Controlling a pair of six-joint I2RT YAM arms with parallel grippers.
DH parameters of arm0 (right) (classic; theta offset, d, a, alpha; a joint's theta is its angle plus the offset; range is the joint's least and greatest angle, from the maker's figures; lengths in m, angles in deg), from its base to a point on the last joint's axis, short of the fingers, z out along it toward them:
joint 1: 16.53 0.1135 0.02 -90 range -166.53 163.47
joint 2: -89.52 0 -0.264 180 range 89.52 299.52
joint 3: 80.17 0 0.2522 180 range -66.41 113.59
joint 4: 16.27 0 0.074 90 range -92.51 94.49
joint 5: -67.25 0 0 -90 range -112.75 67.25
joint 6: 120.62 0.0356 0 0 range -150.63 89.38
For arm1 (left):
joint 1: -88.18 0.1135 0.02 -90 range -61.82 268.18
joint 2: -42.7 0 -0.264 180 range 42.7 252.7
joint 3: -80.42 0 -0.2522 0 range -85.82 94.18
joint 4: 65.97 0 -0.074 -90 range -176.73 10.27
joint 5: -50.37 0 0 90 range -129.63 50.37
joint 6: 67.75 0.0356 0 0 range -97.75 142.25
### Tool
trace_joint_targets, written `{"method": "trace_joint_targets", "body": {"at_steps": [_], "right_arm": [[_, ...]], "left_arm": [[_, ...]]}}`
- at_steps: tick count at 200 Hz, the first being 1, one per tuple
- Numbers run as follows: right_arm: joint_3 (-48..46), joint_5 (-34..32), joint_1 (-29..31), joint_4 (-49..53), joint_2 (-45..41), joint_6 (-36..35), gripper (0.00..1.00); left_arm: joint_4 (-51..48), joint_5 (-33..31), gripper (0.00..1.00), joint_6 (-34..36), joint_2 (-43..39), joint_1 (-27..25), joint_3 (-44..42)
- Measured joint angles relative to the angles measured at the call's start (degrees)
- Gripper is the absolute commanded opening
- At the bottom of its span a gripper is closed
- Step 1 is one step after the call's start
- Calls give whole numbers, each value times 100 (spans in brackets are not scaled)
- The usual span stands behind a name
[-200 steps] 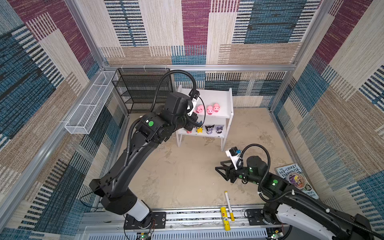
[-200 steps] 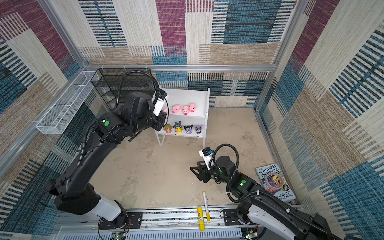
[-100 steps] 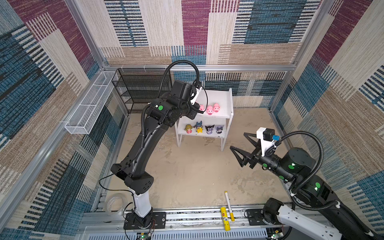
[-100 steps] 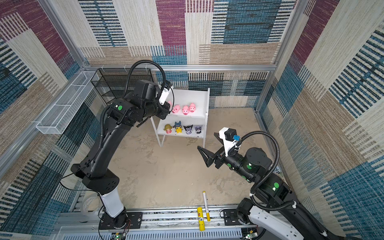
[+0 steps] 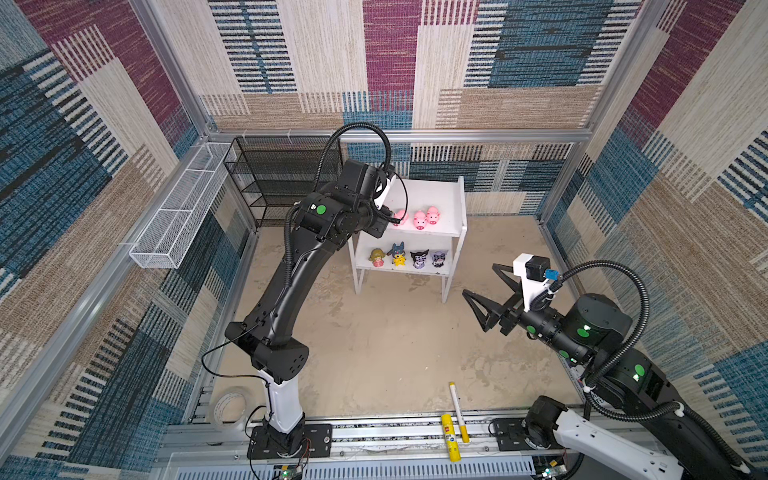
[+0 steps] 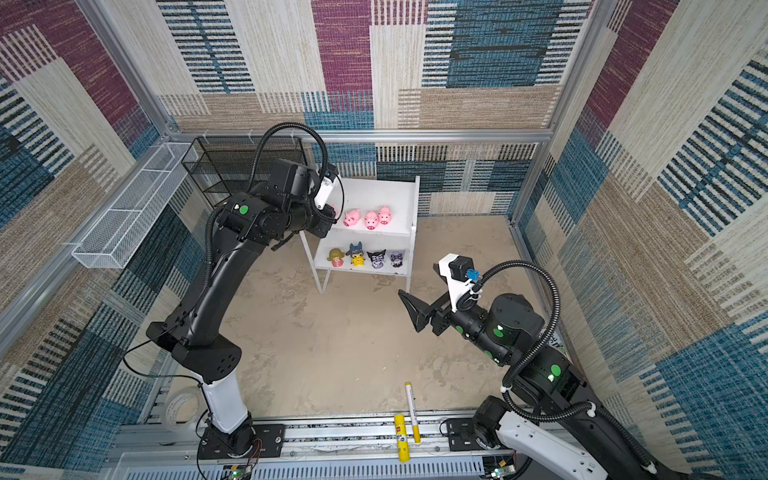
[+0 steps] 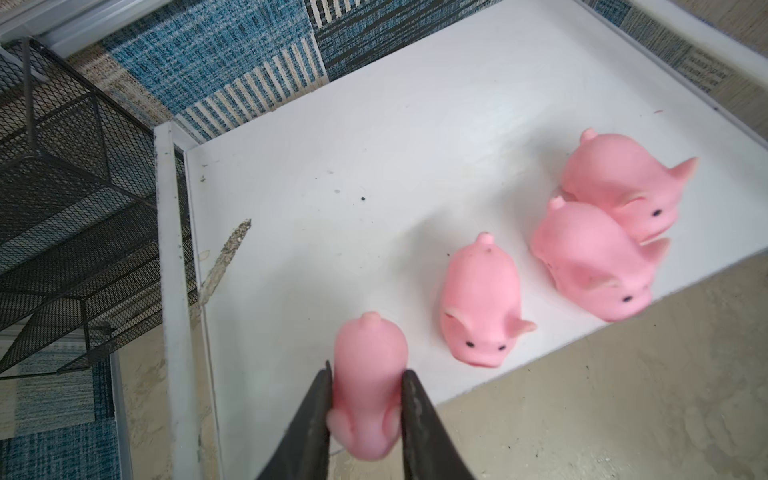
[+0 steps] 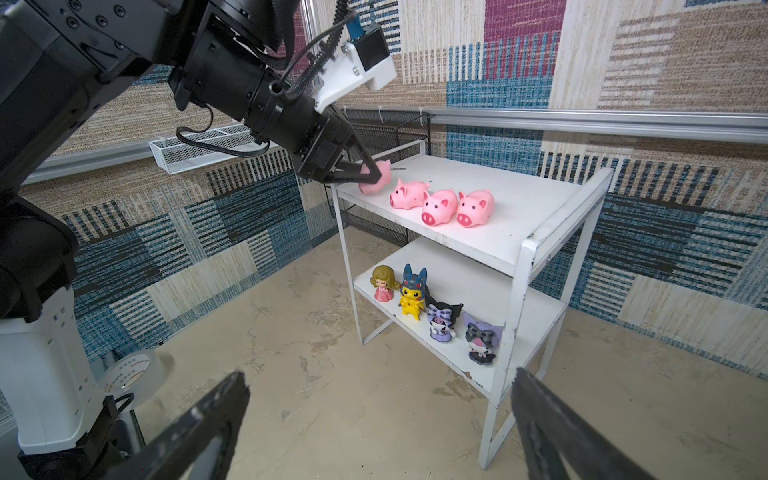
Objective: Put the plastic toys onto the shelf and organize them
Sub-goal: 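Lower the pig beside the other pigs and open the left gripper, then raise the left gripper off the shelf while the right gripper draws back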
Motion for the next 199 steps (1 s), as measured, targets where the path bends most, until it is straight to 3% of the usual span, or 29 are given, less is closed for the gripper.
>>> {"method": "trace_joint_targets", "body": {"at_steps": [90,136,199], "right_arm": [[-87,2,0,9,-55,4,100],[-109,4,0,39,-20,31,100],[-114,-262,2,98,197,236,100]], "left_arm": [[2,149,38,0,168,127,76],[-2,295,59,-2,181,153,195],[-2,479,79,-22,-225,245,262]]}}
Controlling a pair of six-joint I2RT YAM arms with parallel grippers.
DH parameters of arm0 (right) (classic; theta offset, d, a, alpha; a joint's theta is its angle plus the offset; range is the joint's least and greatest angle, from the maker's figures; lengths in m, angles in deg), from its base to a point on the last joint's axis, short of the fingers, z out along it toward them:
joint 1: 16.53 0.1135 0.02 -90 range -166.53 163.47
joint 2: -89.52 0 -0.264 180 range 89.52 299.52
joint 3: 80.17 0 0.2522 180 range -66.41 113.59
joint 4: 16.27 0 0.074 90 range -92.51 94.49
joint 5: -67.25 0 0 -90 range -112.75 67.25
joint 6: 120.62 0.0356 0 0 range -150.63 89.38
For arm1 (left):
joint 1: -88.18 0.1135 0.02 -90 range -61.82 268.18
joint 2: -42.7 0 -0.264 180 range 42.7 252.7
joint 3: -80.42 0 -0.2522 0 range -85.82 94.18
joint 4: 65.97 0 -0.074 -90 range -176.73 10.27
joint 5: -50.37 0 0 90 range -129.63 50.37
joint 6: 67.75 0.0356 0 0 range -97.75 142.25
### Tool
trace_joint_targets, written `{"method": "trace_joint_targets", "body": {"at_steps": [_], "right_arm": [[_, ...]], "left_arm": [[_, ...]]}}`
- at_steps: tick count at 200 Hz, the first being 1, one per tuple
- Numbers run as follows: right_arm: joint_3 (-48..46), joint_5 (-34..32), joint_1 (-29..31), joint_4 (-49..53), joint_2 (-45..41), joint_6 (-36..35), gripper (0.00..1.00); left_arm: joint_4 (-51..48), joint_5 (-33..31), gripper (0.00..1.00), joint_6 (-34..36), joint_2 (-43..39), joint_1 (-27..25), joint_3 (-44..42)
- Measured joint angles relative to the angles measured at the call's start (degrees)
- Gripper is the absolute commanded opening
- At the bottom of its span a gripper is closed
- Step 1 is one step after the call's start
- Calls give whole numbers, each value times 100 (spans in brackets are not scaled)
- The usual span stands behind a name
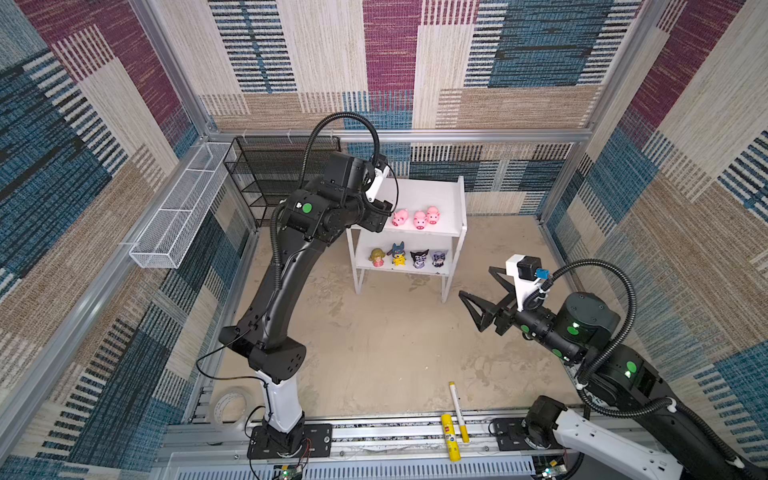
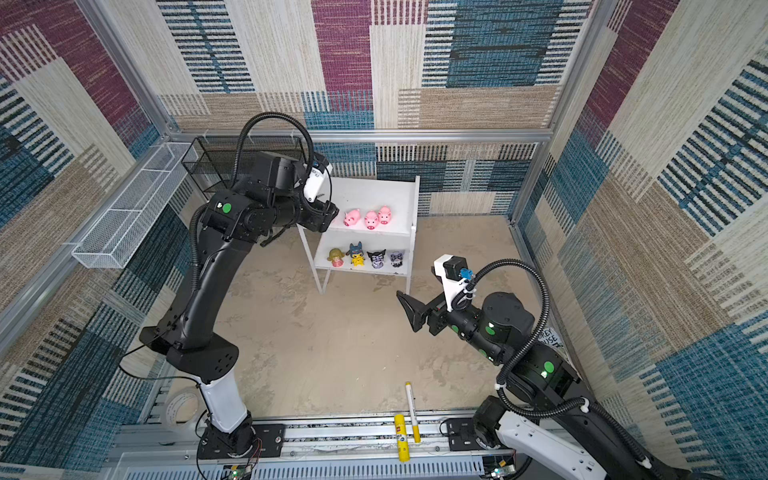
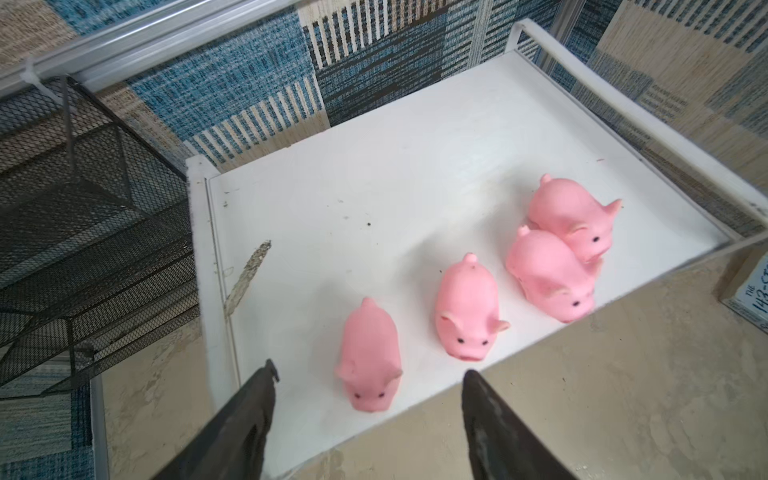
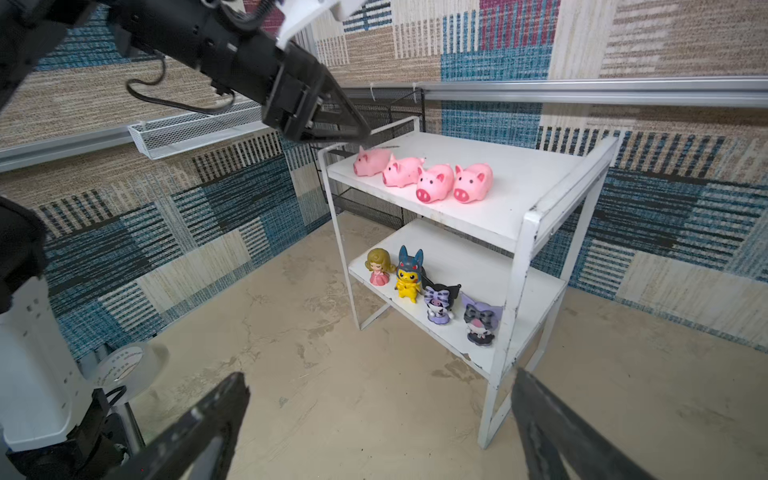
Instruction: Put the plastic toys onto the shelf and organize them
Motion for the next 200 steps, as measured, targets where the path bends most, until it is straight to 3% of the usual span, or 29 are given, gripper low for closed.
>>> {"method": "trace_joint_targets", "body": {"at_steps": [28,56,86,114,139,175,200], "right_arm": [[101,-1001,-55,503,599,658,100],[-2,-1670,-595,1095,640,1447,99],[-365,-1788,-1384,1233,498,1937,100],[-876,-1550,-2382,1117,686,2144,100],[-1587,-1279,-3187,415,1152,2188,100],[-2911,-1414,-3307,-1886,2059,1554,100],[-3204,-1668,-3357,-3545,3141,820,100]], "left_arm": [[249,61,84,-52,-887,256,-1091],[822,24,87,-396,-2175,1043,-2988],[1532,-39,88,-881,-3270,1891,-4817],[2194,-50,88,-1080,-3650,2175,-6137],[3003,-133,88,-1215,-3851,2247,-7514],[4426,-868,86,-1523,-4019,2321,-9195],[5740,-1427,86,-1534,-3869,2330,-10231]]}}
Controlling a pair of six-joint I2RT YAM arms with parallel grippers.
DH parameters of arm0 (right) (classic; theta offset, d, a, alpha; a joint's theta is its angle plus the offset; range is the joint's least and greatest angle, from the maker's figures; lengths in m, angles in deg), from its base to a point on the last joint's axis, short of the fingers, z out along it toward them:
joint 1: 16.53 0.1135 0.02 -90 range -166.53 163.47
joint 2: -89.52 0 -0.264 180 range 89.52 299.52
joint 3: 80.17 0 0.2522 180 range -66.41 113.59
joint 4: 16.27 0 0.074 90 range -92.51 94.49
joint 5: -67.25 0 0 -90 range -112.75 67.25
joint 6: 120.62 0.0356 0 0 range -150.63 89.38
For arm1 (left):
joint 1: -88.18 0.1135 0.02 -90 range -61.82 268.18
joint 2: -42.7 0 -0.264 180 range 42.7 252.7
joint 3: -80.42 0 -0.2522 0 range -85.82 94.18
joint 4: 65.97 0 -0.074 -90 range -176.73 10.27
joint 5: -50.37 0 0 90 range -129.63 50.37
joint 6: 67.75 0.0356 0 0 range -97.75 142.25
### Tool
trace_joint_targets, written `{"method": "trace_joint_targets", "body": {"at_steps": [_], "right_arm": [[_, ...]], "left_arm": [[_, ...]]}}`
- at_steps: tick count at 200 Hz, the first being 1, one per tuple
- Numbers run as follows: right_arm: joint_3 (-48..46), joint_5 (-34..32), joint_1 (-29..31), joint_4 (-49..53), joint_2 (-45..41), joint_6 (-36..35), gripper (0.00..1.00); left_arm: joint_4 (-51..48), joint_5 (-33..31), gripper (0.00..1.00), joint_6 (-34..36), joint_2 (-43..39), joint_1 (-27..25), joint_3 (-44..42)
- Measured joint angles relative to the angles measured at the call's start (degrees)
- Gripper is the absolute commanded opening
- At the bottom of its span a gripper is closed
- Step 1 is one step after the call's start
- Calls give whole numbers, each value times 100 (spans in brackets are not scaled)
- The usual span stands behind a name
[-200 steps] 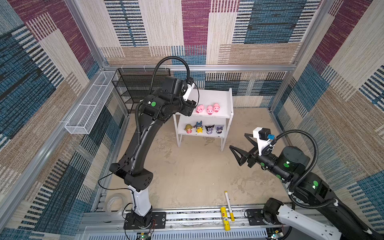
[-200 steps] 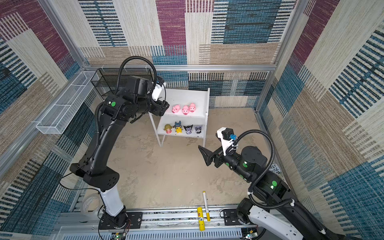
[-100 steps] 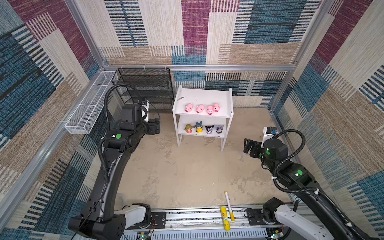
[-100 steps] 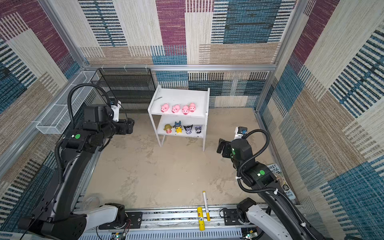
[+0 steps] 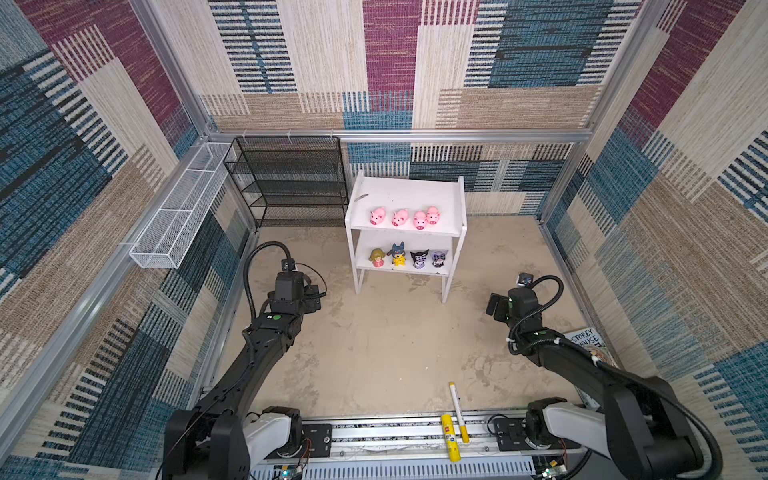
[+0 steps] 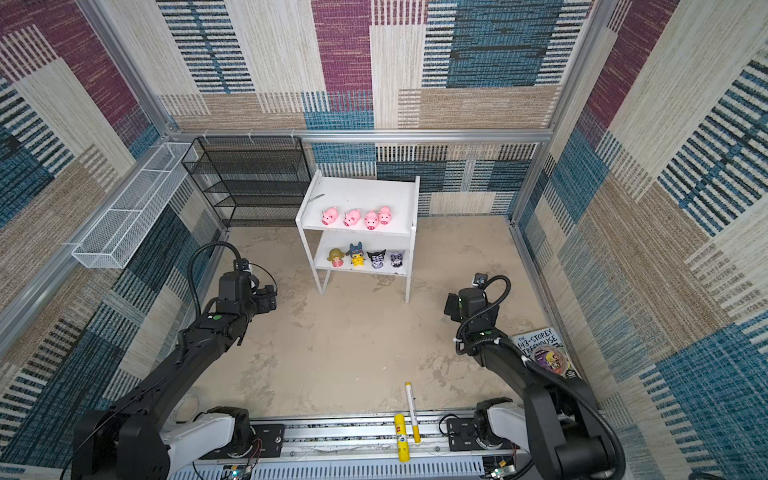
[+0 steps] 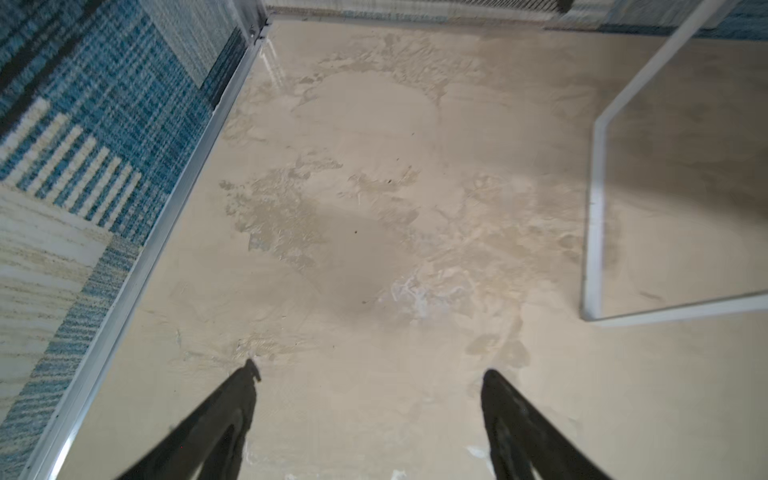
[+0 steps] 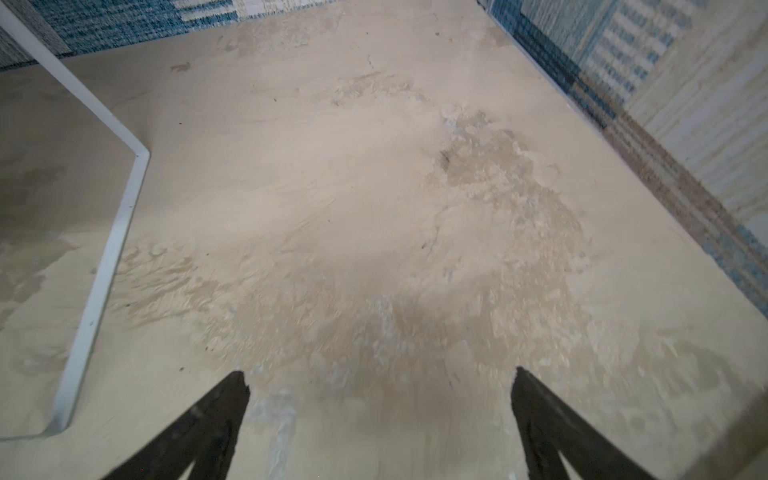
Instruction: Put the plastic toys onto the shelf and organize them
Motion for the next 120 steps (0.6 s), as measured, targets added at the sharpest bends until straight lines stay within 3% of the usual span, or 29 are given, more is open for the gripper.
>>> {"method": "trace_joint_targets", "body": {"at_steps": [37,64,88,120], "right_arm": [[-264,249,-175,-2203,1027,-750,100],[-321,730,-221,-3187,1246,-1185,100],[-632,1047,-313,-4033,1209,-1569,100],[-1143,1469,-726,-5101,1447,-1705,100]], "left_arm": [[1974,-278,88,385,831,4,-999],[3045,-61,88,752,1226,15,-1252],[4623,245,90,1036,1738,81,-1589],[5154,560,91,1156,2146,382,-1644]]}}
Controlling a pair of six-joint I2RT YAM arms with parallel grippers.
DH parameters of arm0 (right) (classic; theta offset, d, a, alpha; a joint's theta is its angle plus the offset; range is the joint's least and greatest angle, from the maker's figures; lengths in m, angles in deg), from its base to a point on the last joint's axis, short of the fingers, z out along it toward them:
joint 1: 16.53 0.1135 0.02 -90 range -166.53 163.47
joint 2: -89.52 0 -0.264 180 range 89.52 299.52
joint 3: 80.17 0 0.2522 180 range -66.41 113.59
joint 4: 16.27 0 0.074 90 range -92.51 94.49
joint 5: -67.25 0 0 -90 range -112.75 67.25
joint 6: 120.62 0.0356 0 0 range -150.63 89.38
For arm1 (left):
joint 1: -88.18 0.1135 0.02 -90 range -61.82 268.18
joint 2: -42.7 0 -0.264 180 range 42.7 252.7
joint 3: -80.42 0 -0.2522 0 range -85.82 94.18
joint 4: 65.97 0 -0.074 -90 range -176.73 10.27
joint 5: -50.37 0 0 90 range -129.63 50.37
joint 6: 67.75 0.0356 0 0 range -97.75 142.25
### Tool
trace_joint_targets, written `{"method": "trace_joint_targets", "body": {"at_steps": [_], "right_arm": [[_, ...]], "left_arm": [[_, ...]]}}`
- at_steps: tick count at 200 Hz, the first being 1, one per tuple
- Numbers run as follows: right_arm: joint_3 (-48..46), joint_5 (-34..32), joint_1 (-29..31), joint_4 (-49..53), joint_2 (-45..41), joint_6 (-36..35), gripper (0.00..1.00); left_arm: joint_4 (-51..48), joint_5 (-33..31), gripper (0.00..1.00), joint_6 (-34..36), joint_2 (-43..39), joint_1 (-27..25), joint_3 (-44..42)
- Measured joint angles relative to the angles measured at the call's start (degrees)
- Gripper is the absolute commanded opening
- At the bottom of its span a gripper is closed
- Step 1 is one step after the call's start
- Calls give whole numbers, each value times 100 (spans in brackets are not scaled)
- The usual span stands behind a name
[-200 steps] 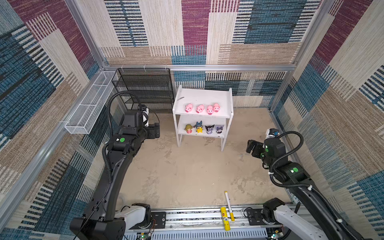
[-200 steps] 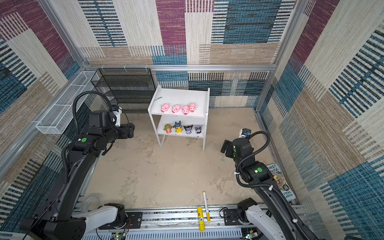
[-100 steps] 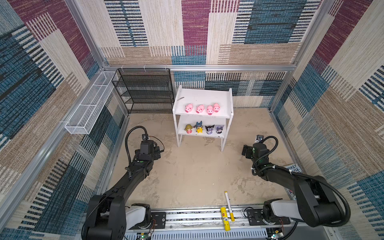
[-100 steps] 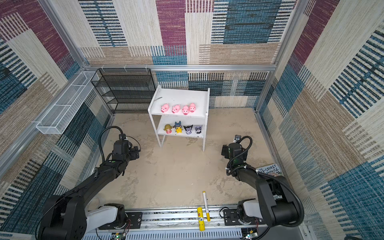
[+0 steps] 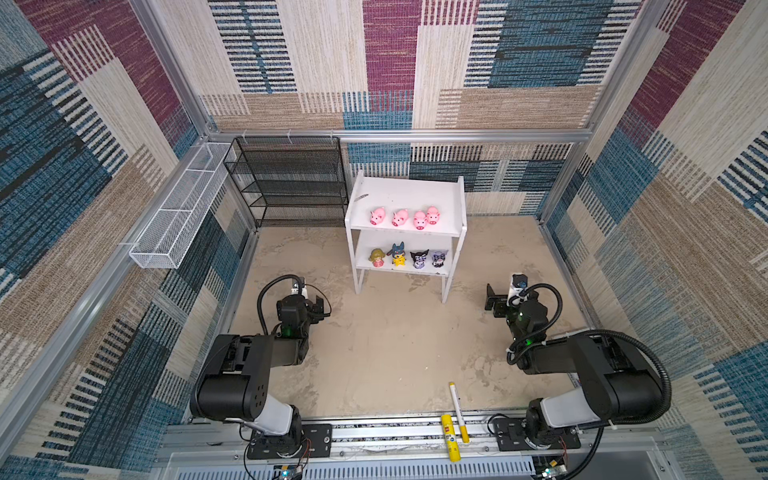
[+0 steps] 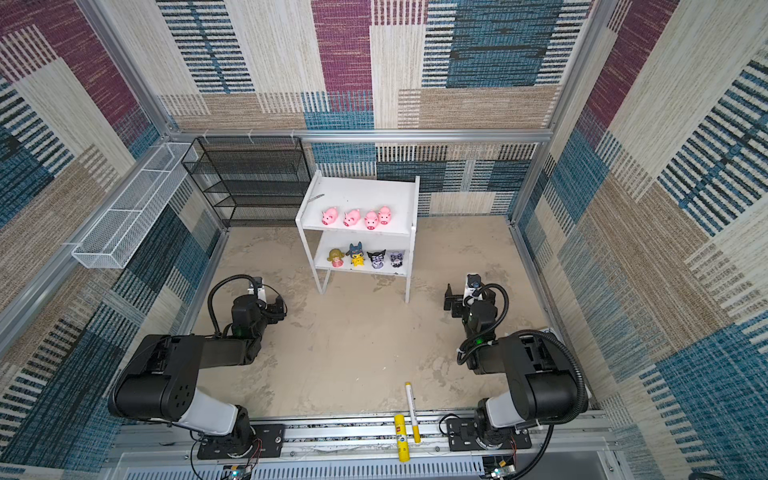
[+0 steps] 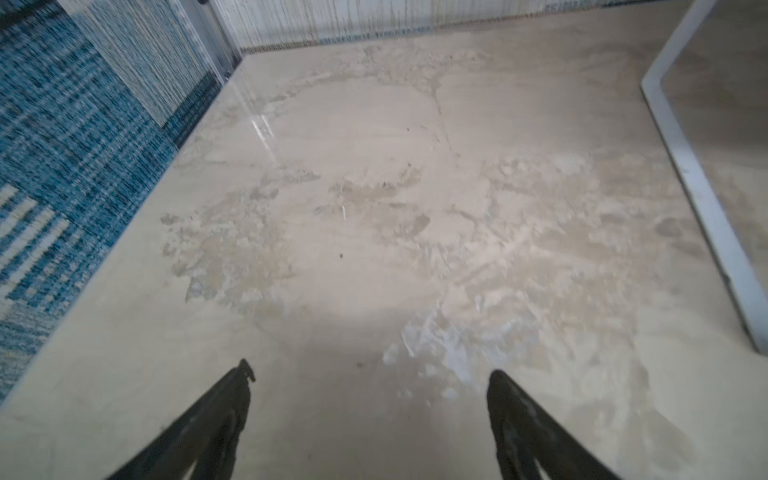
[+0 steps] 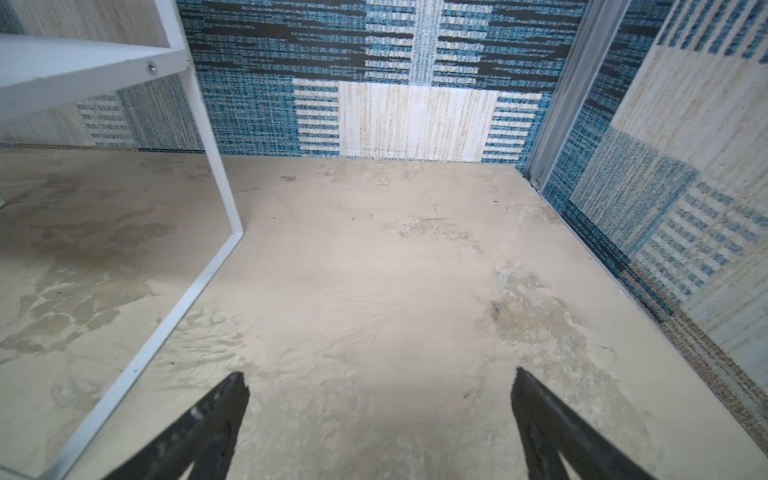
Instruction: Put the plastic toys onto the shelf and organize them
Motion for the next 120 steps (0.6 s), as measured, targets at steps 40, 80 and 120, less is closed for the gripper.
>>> {"method": "trace_joint_targets", "body": {"at_steps": [40,80,120], "right_arm": [[-26,402,-350,-702,302,243,100],[0,625,-361,-780,293,289,100],[22,787,-361,-787,293,284,100]], "left_arm": [[129,372,99,-26,39,245,254],[127,531,99,-28,39,245,245],[129,533,99,-28,42,256,245]]}}
